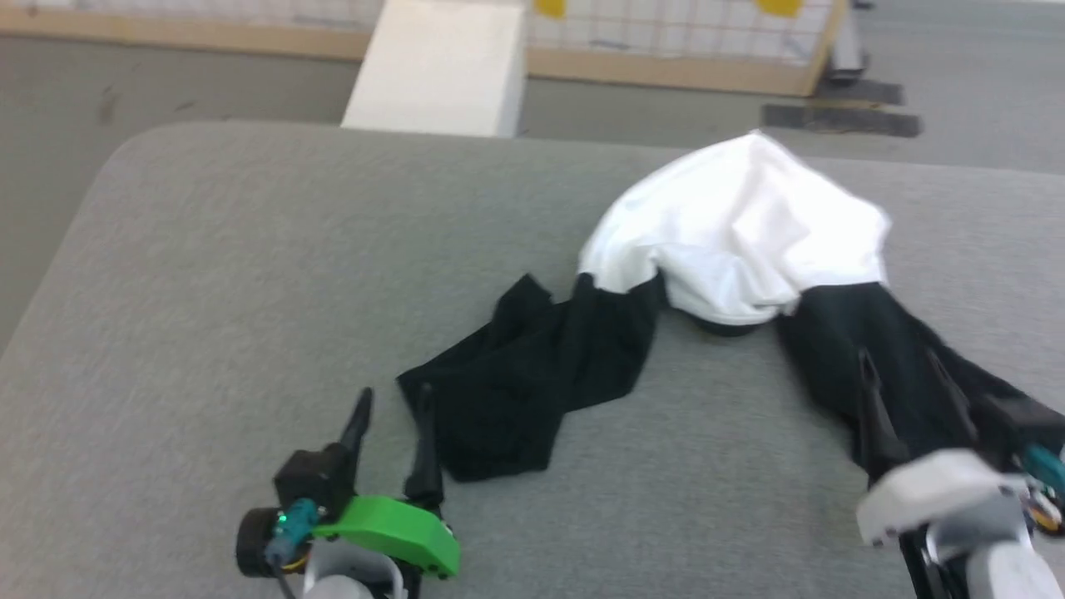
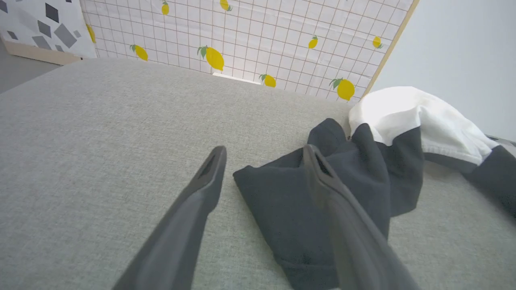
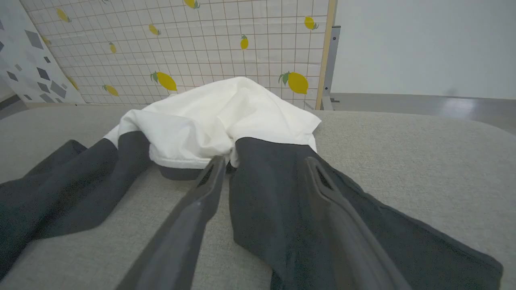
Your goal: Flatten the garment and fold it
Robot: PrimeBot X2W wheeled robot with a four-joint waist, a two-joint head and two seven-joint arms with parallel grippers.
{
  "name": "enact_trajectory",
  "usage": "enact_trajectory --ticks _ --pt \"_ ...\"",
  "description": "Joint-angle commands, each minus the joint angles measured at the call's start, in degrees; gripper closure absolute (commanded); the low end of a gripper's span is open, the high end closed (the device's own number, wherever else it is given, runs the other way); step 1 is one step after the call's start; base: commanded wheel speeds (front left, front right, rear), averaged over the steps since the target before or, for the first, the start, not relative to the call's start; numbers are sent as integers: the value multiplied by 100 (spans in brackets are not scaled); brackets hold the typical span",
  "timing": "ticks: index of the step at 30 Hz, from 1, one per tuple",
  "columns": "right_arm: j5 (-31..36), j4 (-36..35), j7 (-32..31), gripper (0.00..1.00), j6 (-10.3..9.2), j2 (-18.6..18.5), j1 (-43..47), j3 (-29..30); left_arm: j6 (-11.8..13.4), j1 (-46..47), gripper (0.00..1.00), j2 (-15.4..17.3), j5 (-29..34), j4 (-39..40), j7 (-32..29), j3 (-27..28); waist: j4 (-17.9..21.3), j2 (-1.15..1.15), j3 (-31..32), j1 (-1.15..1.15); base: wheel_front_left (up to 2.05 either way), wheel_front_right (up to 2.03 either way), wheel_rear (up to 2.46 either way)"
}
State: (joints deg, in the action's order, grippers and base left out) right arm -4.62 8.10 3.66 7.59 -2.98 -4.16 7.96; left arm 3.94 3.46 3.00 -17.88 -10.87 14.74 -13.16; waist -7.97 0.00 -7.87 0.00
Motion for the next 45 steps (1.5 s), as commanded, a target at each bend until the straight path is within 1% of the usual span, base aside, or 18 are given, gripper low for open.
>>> enact_trajectory --ticks 1,5,7,11,13,16,19,20,21,23,26,33,36,38,39,40,41,45 --pt "-150 -119 53 0 -10 7 170 -11 -71 34 0 -12 113 -66 26 -66 439 0 314 0 0 0 0" --pt "-347 -299 -44 0 -10 9 496 -117 -282 239 0 -1 265 -397 -152 -420 679 0 318 0 0 0 0" --pt "-384 -370 -96 0 -10 9 552 -178 -343 376 0 10 334 -593 -423 -579 784 0 313 0 0 0 0" --pt "-462 -432 -141 0 -10 9 541 -266 -368 662 0 58 467 -949 -1093 -798 962 0 294 0 0 0 0" --pt "-515 -424 -136 0 -10 10 534 -309 -302 776 0 85 498 -1123 -1470 -825 1029 0 280 0 0 0 0" --pt "-570 -383 -117 0 -10 10 529 -394 -129 980 0 204 610 -1352 -1949 -813 1108 0 237 0 0 0 0" --pt "-619 -345 -106 0 -10 10 518 -471 -39 1130 0 359 638 -1621 -2473 -769 1168 0 183 0 0 0 0" --pt "-633 -329 -100 0 -10 10 509 -495 -29 1186 60 427 631 -1690 -2648 -743 1187 0 161 0 0 0 0" --pt "-640 -318 -96 0 -10 10 498 -516 -39 1230 100 497 626 -1731 -2766 -724 1205 0 141 0 0 0 0" --pt "-689 -288 -91 0 -10 10 462 -562 -84 1323 100 680 565 -1763 -2966 -629 1249 0 90 0 0 0 0" --pt "-716 -265 -68 0 -10 10 422 -605 -70 1432 100 1018 465 -1651 -3057 -372 1294 0 24 0 0 0 0" --pt "-684 -227 -37 0 -10 10 342 -605 101 1762 100 2098 295 -1260 -3202 449 1344 0 -165 0 0 0 0" --pt "-651 -230 -48 0 -10 10 287 -613 139 1948 100 2381 206 -1225 -3251 703 1354 0 -281 0 0 0 0" --pt "-623 -234 -51 0 -10 10 239 -617 180 2095 100 2482 155 -1284 -3186 838 1361 0 -363 0 0 0 0" --pt "-603 -235 -57 0 -10 10 209 -622 202 2172 84 2509 126 -1349 -3116 902 1367 0 -406 0 0 0 0" --pt "-591 -235 -57 0 -10 10 184 -627 201 2225 51 2496 69 -1422 -3054 952 1372 0 -436 0 0 0 0" --pt "-573 -231 -60 0 -10 10 152 -641 175 2269 0 2452 -20 -1535 -2978 1002 1380 0 -465 0 0 0 0" --pt "-509 -215 -65 0 -10 10 74 -744 101 2249 0 2235 -158 -1879 -2550 1012 1392 0 -477 0 0 0 0"
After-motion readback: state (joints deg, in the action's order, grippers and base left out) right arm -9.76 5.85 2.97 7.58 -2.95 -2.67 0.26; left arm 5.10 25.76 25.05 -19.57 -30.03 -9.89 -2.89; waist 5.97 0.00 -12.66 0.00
